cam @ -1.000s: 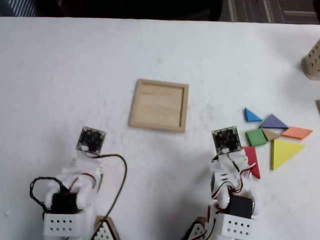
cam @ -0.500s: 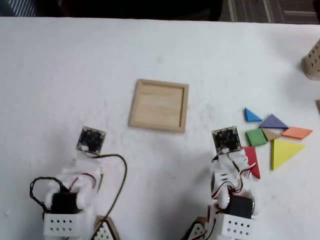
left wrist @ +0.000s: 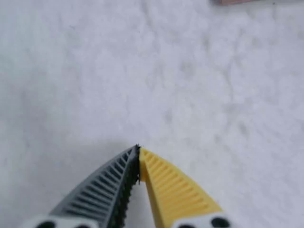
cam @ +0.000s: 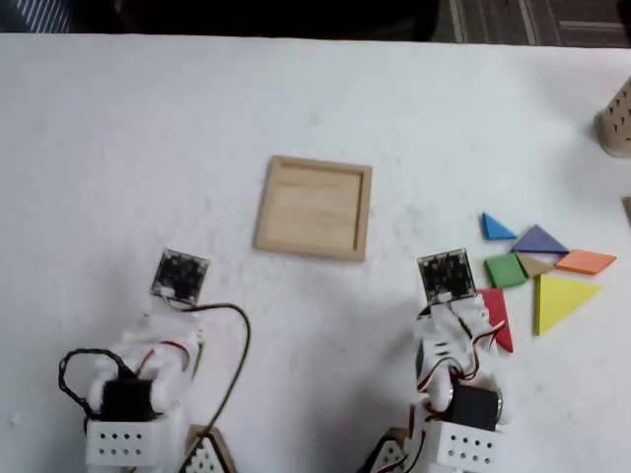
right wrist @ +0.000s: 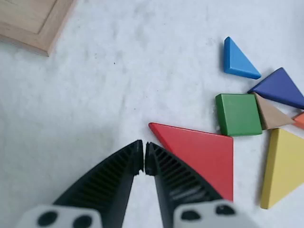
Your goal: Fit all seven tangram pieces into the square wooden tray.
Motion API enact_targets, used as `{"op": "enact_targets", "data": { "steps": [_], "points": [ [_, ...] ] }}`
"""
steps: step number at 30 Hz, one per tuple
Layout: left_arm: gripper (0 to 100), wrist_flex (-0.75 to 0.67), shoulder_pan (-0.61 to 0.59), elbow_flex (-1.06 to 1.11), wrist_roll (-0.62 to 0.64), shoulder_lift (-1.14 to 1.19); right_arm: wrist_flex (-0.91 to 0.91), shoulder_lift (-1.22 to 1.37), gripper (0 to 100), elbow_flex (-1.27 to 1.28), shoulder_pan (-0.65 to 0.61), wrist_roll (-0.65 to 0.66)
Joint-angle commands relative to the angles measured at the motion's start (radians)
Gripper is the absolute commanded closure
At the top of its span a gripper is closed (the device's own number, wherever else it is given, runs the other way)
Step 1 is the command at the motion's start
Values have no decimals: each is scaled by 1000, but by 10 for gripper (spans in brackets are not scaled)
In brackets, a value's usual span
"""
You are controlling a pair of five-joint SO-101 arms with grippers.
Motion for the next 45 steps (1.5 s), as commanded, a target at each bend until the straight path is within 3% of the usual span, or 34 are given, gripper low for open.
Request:
{"op": "enact_targets", "data": {
  "steps": [1,11,17,22,26,29,33,40,45],
  "points": [
    [976,8,8,-8,-9,-10,5,-13,981,5,7,-2],
    [976,2,15,-34,-14,-10,5,-13,981,6,4,-2],
    [976,11,10,-213,-17,-10,5,-13,981,6,4,-2],
    [976,-110,13,-359,-17,-4,5,-13,981,6,5,-2],
    [976,-121,13,-480,-9,42,5,-13,981,6,4,-2],
    [976,-144,13,-572,8,211,5,-13,981,6,4,-2],
    [976,-152,16,-753,126,527,5,-13,981,6,4,-2],
    [973,-160,105,-979,227,1024,5,-13,981,6,4,-2],
    [826,-160,180,-1111,233,1277,5,-13,981,6,4,-2]
  ]
}}
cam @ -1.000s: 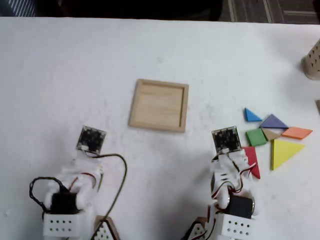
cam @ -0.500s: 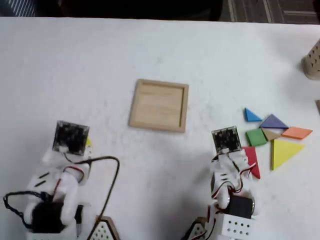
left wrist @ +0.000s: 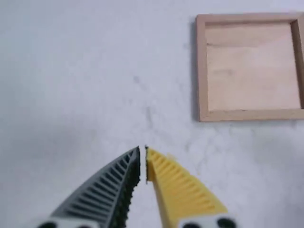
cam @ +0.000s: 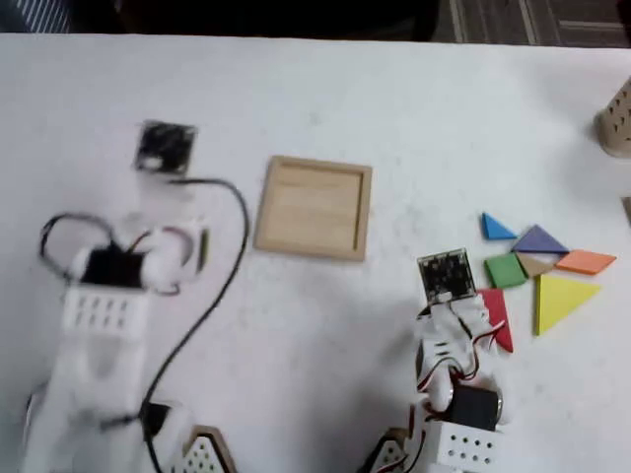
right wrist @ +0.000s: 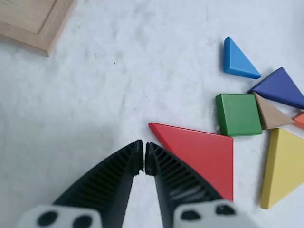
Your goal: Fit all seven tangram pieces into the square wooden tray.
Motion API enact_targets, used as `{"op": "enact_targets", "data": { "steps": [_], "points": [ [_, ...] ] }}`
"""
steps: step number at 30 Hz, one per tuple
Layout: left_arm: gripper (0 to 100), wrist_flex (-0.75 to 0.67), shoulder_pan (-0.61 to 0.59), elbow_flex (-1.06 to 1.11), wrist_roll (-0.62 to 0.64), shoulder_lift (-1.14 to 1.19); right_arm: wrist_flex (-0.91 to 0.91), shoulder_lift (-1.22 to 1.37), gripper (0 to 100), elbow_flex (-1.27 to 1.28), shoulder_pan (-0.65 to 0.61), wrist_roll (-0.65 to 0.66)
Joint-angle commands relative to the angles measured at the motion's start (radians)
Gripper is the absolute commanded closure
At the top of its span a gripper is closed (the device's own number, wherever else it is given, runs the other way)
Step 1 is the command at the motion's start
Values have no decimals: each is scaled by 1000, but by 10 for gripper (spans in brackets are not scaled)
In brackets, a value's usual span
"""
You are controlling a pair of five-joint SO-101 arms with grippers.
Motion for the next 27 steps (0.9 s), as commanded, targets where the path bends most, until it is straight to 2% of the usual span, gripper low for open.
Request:
{"op": "enact_targets", "data": {
  "steps": [1,11,16,25,27],
  "points": [
    [795,-28,62,-147,25,171,5,-13,981,6,4,-2],
    [791,-28,131,-651,18,797,5,-13,981,6,4,-2],
    [793,-18,127,-867,17,1061,5,-13,981,6,4,-2],
    [797,146,128,-1142,23,1366,5,-13,981,6,4,-2],
    [832,203,128,-1183,18,1399,5,-13,981,6,4,-2]
  ]
}}
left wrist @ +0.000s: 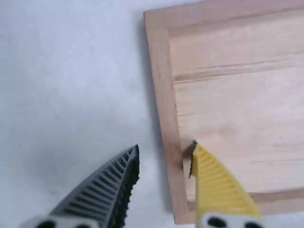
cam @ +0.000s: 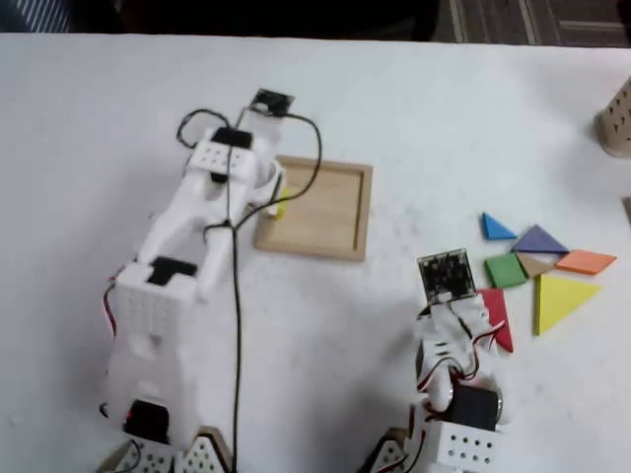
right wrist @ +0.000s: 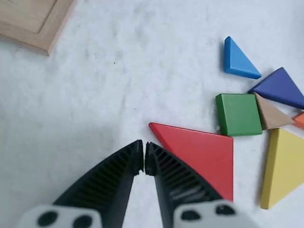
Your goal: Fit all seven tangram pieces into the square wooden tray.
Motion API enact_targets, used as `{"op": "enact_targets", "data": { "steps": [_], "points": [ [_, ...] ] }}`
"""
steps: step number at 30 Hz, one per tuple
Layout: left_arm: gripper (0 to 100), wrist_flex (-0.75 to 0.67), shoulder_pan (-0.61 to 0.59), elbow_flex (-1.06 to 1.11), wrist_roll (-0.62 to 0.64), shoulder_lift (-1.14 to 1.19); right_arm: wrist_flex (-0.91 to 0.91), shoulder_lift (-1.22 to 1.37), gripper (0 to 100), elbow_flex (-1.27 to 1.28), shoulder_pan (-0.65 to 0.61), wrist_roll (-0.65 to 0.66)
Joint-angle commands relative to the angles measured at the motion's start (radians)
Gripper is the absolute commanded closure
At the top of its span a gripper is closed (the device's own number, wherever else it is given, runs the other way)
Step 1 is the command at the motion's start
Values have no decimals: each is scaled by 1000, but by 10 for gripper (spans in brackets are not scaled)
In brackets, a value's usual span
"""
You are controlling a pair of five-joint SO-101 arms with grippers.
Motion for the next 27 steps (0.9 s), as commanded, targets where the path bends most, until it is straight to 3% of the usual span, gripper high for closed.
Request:
{"op": "enact_targets", "data": {
  "steps": [1,5,14,23,27],
  "points": [
    [862,92,22,-100,6,50,4,-13,981,6,4,-2],
    [983,175,51,-103,-17,56,1,-13,980,8,4,-2],
    [981,238,79,29,41,-68,-1,-13,979,8,7,-2],
    [980,-127,64,674,132,-576,-1,-13,979,8,7,-2],
    [980,-258,-5,824,199,-714,-1,-13,980,8,7,-2]
  ]
}}
